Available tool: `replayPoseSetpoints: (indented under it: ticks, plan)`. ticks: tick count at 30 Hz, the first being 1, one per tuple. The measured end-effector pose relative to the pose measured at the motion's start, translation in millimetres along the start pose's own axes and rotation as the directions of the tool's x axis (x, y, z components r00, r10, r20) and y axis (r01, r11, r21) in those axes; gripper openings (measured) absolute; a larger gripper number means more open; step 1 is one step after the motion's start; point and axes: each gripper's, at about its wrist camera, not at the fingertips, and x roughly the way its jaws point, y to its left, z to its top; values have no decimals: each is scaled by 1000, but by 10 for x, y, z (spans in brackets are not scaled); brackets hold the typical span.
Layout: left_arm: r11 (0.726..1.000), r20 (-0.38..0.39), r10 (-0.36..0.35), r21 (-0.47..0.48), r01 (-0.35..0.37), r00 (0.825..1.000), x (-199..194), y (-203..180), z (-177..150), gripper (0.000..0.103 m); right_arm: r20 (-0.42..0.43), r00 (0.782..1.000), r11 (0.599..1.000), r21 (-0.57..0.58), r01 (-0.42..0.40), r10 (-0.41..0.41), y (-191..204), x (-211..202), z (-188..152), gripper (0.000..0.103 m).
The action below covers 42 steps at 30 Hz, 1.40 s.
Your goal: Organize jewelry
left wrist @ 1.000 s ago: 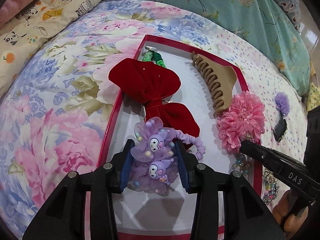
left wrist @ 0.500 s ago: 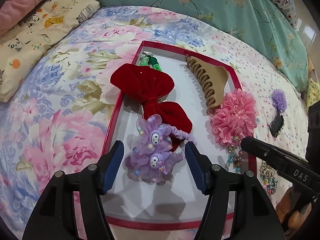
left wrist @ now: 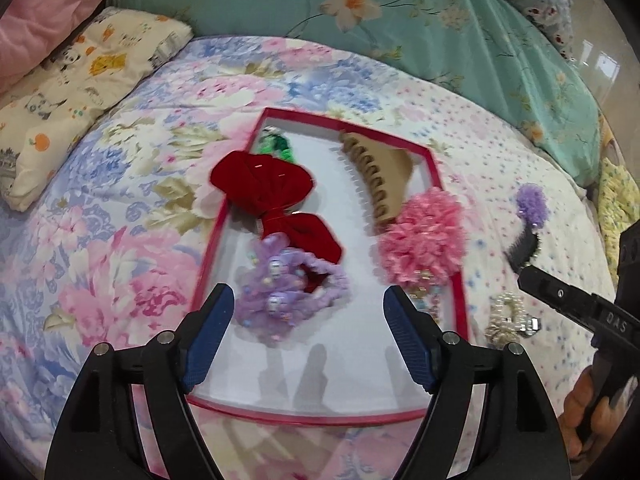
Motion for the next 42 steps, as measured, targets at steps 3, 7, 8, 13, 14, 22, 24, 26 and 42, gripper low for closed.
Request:
replayPoseSetpoints:
  ticks: [3,7,8,13,14,22,24,26,42]
  plan:
    - [999,3,-18,28,18,1000,-38,-161,7,80,34,999,999,37,28,-29,-208,-202,11,34]
    - [997,3,-46,64,46,999,-67,-374,17,80,75,994,992,106,73,-82,-557,-470,0,35]
    - [996,1,-53,75,52,999,-71,-439,20,80,81,992,990,117,83,-92,-620,-519,0,35]
    - [989,-11,-86,119,87,996,-66,-751,39,81,114,981,974,185,133,-156,-1002,-778,-14,35]
    - [987,-17,-95,128,97,995,-56,-823,45,81,117,980,971,192,139,-164,-1042,-805,-16,35]
    - [948,-72,-155,270,169,985,116,-1537,103,84,116,971,954,243,178,-210,-1450,-954,64,39]
    - [931,-100,-161,315,185,982,218,-1730,119,84,114,970,951,250,180,-213,-1537,-963,106,40]
    - [909,-123,-171,362,205,978,328,-1938,142,84,116,968,947,259,188,-223,-1639,-972,197,40]
    - [809,-279,-172,508,297,945,1350,-2875,282,87,104,950,932,252,263,-296,-2258,-452,1225,54]
